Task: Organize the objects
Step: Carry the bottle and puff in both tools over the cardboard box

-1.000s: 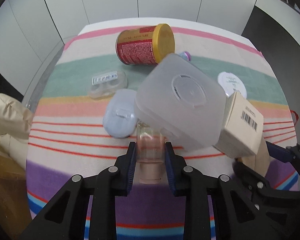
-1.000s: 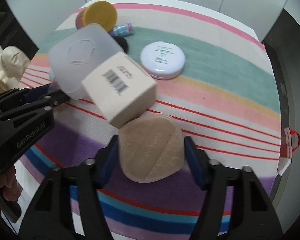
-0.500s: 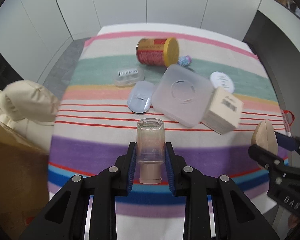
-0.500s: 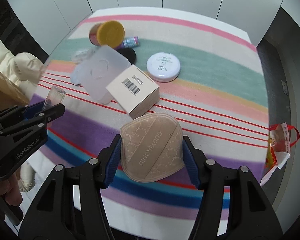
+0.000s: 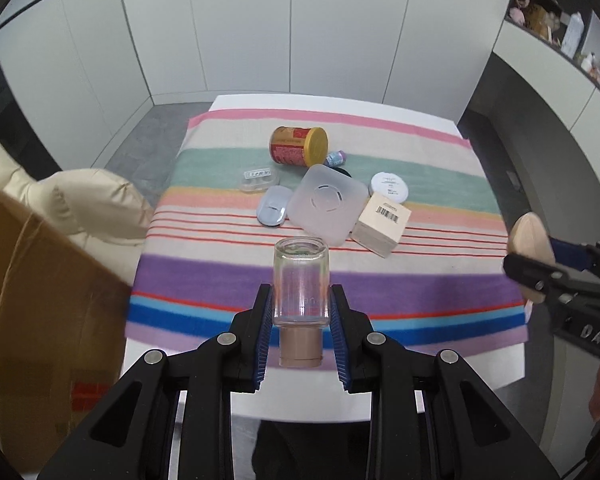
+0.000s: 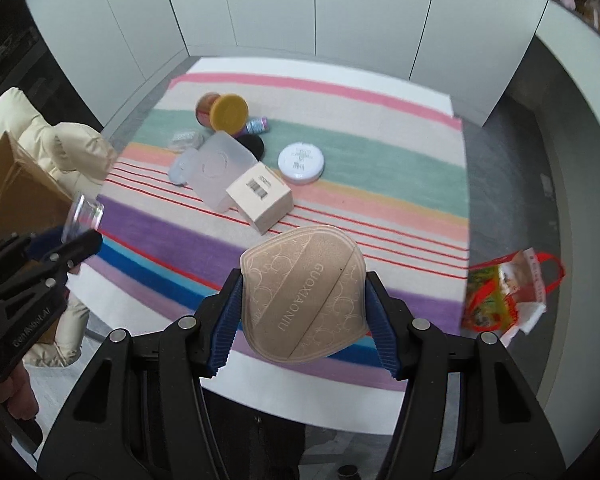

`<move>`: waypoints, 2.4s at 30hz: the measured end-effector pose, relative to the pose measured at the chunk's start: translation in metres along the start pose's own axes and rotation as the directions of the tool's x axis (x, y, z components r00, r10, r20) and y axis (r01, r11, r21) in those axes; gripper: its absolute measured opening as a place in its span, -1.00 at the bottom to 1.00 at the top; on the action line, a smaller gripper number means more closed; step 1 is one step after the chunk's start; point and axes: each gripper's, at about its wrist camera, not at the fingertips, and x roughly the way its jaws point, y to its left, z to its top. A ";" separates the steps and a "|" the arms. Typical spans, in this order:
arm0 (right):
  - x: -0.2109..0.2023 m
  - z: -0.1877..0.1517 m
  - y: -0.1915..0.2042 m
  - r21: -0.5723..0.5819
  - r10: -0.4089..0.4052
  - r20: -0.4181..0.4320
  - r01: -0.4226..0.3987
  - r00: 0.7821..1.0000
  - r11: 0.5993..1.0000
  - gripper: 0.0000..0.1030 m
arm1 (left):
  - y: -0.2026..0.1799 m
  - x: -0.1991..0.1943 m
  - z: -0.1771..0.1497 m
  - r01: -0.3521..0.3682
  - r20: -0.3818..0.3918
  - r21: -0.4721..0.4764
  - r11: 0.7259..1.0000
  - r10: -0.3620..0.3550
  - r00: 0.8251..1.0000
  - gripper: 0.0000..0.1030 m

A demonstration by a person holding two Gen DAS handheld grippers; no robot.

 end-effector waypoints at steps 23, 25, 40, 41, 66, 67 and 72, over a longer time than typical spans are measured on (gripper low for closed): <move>-0.057 0.024 0.068 -0.121 0.081 0.155 -0.062 0.985 0.991 0.18 | 0.075 -0.084 -0.019 -0.017 0.193 -0.084 0.996 0.033 0.981 -0.46; -0.054 0.027 0.082 -0.135 0.092 0.154 -0.072 0.984 0.988 0.18 | 0.086 -0.084 -0.024 -0.038 0.191 -0.093 0.995 0.055 0.980 -0.46; -0.039 0.031 0.204 -0.294 0.221 0.142 -0.173 0.965 0.940 0.18 | 0.186 -0.121 -0.055 -0.149 0.245 -0.229 0.962 0.205 0.948 -0.46; -0.040 0.030 0.213 -0.311 0.230 0.145 -0.176 0.962 0.934 0.18 | 0.193 -0.123 -0.057 -0.151 0.245 -0.241 0.959 0.211 0.946 -0.46; -0.066 0.002 0.371 -0.524 0.416 0.152 -0.284 0.896 0.803 0.18 | 0.294 -0.159 -0.128 -0.303 0.193 -0.416 0.857 0.409 0.892 0.67; -0.066 0.001 0.375 -0.527 0.419 0.150 -0.286 0.896 0.800 0.18 | 0.295 -0.163 -0.131 -0.319 0.202 -0.421 0.849 0.430 0.880 0.84; -0.063 -0.002 0.395 -0.541 0.430 0.123 -0.303 0.894 0.785 0.18 | 0.311 -0.175 -0.147 -0.319 0.205 -0.460 0.829 0.448 0.870 1.00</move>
